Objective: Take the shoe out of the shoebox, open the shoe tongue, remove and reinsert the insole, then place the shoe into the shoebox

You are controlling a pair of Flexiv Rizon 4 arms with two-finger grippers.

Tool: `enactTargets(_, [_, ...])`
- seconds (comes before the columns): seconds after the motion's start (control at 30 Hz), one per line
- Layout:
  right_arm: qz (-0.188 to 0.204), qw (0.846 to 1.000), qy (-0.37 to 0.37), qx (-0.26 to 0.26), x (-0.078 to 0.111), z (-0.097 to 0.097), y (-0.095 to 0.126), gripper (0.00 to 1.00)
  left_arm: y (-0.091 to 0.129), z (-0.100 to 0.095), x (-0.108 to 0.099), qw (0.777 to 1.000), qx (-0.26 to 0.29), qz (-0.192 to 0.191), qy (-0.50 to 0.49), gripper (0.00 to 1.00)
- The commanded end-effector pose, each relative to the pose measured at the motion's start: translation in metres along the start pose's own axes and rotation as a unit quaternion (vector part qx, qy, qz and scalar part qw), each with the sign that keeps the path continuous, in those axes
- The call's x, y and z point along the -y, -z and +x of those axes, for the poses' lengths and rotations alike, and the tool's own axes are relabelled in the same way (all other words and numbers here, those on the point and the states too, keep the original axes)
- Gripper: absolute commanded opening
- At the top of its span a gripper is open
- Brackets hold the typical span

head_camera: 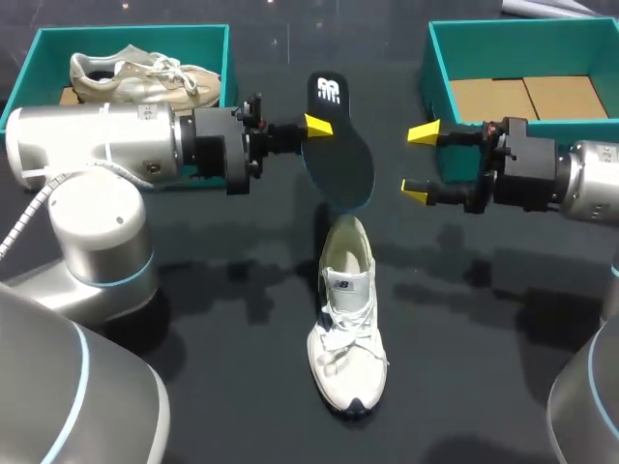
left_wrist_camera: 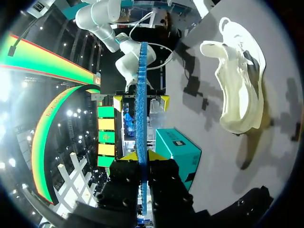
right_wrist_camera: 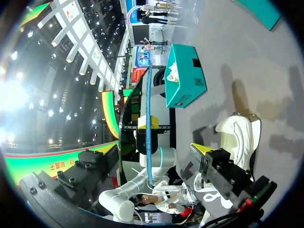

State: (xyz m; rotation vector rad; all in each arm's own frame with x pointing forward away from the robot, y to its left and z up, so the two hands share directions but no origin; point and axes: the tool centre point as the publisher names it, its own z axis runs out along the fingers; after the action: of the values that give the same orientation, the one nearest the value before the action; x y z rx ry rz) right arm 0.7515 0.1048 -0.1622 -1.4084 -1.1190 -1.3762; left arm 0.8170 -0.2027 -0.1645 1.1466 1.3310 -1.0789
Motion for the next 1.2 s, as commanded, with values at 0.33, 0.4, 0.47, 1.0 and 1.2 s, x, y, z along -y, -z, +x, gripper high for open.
enactTargets(0.33, [0.024, 0.999, 0.015, 0.016, 0.005, 0.001, -0.024, 0.94, -0.015, 0.004, -0.003, 0.999, 0.015, 0.001, -0.032, 0.0])
enactTargets(0.4, [0.027, 0.999, 0.022, 0.017, 0.006, 0.001, -0.028, 0.94, -0.016, 0.003, -0.003, 0.999, 0.012, 0.0, -0.032, 0.0])
enactTargets(0.47, [0.034, 0.999, 0.029, 0.015, 0.006, 0.0, -0.031, 0.87, -0.018, 0.002, -0.003, 0.999, 0.01, 0.001, -0.033, 0.0])
enactTargets(1.0, [0.063, 0.997, 0.046, 0.014, 0.008, -0.004, -0.05, 0.47, -0.028, 0.002, 0.004, 0.999, 0.001, 0.011, -0.033, 0.0])
enactTargets(1.2, [0.069, 0.996, 0.049, 0.016, 0.009, -0.003, -0.053, 0.43, -0.029, 0.002, 0.005, 0.999, 0.001, 0.011, -0.035, 0.0])
